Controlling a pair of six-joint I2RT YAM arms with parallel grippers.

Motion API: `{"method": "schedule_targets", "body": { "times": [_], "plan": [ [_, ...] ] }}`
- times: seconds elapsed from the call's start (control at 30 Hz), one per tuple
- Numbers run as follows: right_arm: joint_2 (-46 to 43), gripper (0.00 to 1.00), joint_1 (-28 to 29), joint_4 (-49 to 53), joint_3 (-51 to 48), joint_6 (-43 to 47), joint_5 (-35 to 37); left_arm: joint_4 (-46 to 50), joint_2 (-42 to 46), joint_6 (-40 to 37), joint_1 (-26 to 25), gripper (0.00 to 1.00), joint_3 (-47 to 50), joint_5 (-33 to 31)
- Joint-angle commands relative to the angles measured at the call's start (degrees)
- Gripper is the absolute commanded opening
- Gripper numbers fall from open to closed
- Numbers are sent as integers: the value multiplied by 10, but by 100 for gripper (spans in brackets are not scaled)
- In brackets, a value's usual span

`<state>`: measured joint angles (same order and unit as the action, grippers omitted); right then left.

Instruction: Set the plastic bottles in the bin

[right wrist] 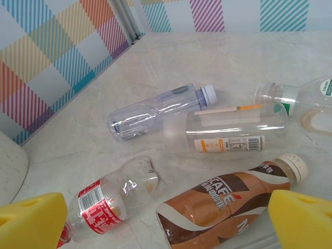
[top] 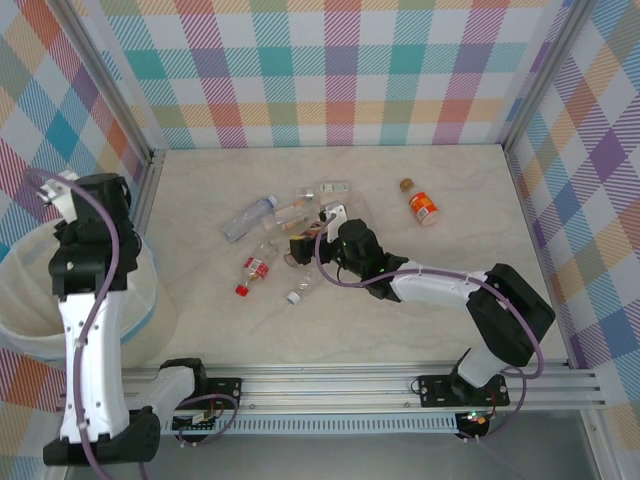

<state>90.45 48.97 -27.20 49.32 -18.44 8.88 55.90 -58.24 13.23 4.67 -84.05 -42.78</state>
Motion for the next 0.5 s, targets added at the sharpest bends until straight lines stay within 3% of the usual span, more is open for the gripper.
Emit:
{"method": "schedule_targets", "body": {
  "times": [0.0, 0.1, 0.2, 0.47],
  "plan": [
    [-5, 100, -1, 9, 19, 15, -18, -13, -25, 54, 7, 0, 14, 150],
    [-13, 100, -1, 13, 10, 13, -15, -46, -32, 60, 7, 0, 17, 201],
    [-20, 100, -1, 10, -1, 7, -9, -68, -38, 56, 6, 0, 17, 210],
    [-19, 100, -1, 11, -1, 9, -13, -65, -42, 44, 21, 0, 31, 104]
  ]
}}
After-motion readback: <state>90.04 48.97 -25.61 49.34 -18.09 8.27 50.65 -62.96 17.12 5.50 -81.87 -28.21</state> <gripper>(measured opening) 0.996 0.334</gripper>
